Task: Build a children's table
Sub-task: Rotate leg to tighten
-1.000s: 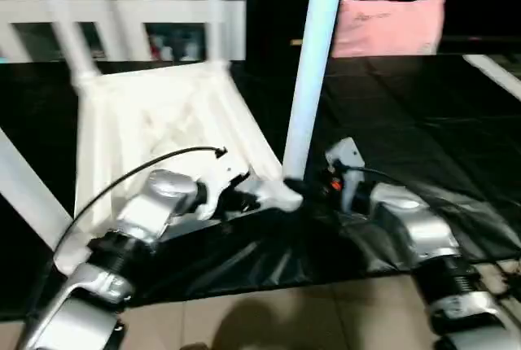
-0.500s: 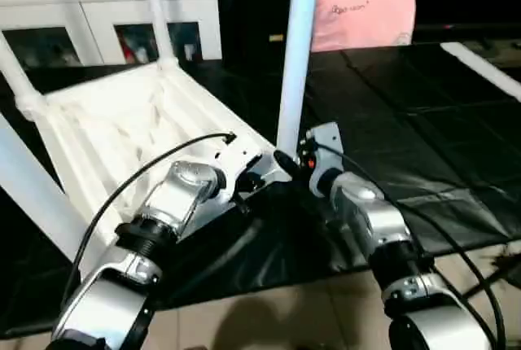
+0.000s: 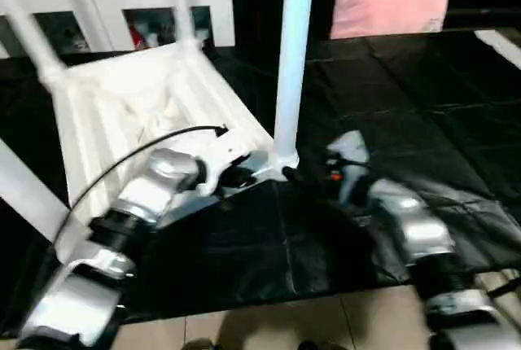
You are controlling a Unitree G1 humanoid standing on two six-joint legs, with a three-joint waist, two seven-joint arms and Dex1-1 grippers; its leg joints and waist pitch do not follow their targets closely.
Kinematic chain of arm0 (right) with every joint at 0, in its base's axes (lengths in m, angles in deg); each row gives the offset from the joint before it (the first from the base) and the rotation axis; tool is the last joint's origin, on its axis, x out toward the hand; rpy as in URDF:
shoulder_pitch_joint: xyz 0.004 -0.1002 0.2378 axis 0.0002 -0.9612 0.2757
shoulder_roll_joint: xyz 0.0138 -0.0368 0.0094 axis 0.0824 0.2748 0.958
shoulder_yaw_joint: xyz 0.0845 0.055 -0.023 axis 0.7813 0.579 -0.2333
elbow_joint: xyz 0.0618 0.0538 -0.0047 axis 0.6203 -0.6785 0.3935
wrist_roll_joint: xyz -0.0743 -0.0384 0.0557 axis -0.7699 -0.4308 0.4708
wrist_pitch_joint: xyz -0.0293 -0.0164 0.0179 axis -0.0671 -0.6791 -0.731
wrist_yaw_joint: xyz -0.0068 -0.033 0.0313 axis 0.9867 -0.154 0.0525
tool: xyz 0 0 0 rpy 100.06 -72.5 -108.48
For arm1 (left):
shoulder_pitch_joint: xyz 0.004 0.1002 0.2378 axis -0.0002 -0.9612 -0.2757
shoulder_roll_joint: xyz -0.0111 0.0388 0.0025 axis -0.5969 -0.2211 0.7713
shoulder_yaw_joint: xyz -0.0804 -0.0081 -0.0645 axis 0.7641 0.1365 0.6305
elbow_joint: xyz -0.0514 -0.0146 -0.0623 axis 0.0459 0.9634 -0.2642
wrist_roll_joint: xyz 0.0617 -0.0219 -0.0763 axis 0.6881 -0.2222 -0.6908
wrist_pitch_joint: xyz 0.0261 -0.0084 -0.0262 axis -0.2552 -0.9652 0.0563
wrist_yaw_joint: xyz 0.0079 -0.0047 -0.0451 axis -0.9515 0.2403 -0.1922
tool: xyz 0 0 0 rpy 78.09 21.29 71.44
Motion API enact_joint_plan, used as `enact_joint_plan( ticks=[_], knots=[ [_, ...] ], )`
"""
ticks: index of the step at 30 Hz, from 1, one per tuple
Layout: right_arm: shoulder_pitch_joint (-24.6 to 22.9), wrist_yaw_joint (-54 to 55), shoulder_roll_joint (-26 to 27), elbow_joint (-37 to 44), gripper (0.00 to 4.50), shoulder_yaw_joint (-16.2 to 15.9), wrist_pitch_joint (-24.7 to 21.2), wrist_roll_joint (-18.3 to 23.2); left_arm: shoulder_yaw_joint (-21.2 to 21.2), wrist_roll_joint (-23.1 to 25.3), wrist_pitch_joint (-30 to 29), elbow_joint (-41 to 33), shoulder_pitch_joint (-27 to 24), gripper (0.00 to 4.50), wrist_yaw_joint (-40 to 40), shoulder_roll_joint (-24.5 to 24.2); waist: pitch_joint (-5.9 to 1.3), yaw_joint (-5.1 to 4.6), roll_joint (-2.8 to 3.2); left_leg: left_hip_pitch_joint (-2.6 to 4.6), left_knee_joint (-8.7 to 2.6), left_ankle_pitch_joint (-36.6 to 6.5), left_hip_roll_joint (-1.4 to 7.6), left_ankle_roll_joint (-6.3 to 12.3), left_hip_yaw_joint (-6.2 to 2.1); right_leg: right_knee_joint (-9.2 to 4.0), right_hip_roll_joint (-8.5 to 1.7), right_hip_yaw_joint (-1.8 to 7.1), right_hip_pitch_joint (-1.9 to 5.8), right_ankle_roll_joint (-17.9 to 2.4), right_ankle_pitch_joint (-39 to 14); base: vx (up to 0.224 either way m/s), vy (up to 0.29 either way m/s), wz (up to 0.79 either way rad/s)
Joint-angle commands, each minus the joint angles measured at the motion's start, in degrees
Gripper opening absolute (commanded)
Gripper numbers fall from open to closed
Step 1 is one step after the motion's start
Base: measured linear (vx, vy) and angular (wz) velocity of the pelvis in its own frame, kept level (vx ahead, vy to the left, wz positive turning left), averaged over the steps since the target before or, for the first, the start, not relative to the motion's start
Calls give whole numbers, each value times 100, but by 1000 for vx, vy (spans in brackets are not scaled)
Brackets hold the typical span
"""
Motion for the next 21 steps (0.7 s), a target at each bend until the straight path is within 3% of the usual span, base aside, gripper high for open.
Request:
enact_joint_plan(
  ticks=[1,4,5,8,12,13,17,21],
  knots=[
    [-44,-649,-184,279,444,-188,-122,141,-340,-37,354,-128,-79,0,844,-133,-499,24,-43,-34,-323,75,251,840,-4,-316,-403,456,478,-1018,-717,0,0,0],
    [-44,-987,-322,344,448,-301,-180,172,-395,-59,478,-141,-67,0,1137,-231,-454,86,-35,6,-370,-375,280,558,-1,-394,-402,462,448,-831,-1410,0,0,0],
    [-32,-1164,-395,348,448,-383,-173,154,-429,-58,586,-141,-54,0,1283,-272,-434,110,-45,52,-393,-604,283,439,11,-442,-403,470,420,-764,-1715,0,0,0],
    [0,-1399,-489,322,448,-546,-113,58,-514,-98,710,-244,-68,0,1584,-346,-433,148,-67,70,-422,-679,285,307,15,-424,-400,510,424,-730,-1787,0,0,0],
    [80,-1850,-500,324,448,-756,-168,27,-693,-136,1000,-398,-118,0,2127,-397,-459,196,-80,49,-409,-494,288,329,38,-378,-401,542,426,-739,-1647,0,0,0],
    [101,-1919,-488,308,448,-790,-165,37,-727,-139,1027,-440,-129,0,2194,-390,-469,222,-79,75,-403,-426,300,340,49,-358,-403,558,402,-819,-1488,0,0,0],
    [205,-2120,-431,141,448,-875,-187,80,-852,-151,1106,-582,-151,0,2393,-347,-486,238,-86,60,-392,-264,300,390,59,-279,-391,571,406,-1014,-1103,0,0,0],
    [265,-2410,-408,112,413,-963,-490,193,-947,-94,1180,-642,-143,0,2479,-290,-479,244,-97,31,-398,-401,290,365,58,-310,-393,564,432,-943,-1253,0,0,0]
  ],
)
